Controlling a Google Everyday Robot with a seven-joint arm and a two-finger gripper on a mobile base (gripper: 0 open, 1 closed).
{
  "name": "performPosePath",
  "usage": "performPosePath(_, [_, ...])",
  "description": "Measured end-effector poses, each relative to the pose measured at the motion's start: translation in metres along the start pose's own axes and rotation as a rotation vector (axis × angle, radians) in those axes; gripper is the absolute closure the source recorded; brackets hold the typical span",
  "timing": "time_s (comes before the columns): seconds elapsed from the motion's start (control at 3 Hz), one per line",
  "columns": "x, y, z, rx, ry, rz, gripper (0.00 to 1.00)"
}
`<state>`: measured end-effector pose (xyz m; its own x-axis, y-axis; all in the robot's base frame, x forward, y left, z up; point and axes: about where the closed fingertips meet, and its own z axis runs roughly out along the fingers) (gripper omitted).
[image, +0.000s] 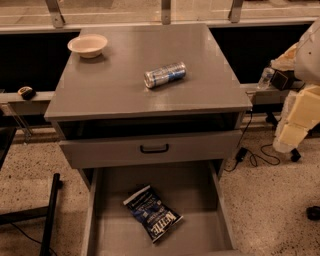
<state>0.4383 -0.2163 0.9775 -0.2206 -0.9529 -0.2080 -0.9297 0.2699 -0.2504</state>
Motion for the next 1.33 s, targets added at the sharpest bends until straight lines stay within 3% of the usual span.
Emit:
performPosePath(0.33, [0.0,0.0,0.0,0.0,0.0,0.0,0.0])
performPosePath(0.67, [0.006,-0.008,0.012,0.021,-0.084,0.085,0.0])
performPosePath(1.0, [0.022,0.001,0.069,-0.026,-0.241,0.19,0.0])
performPosePath(1.33, [0.035,0.034,0.146,-0.091,-0.421,0.262,0.0])
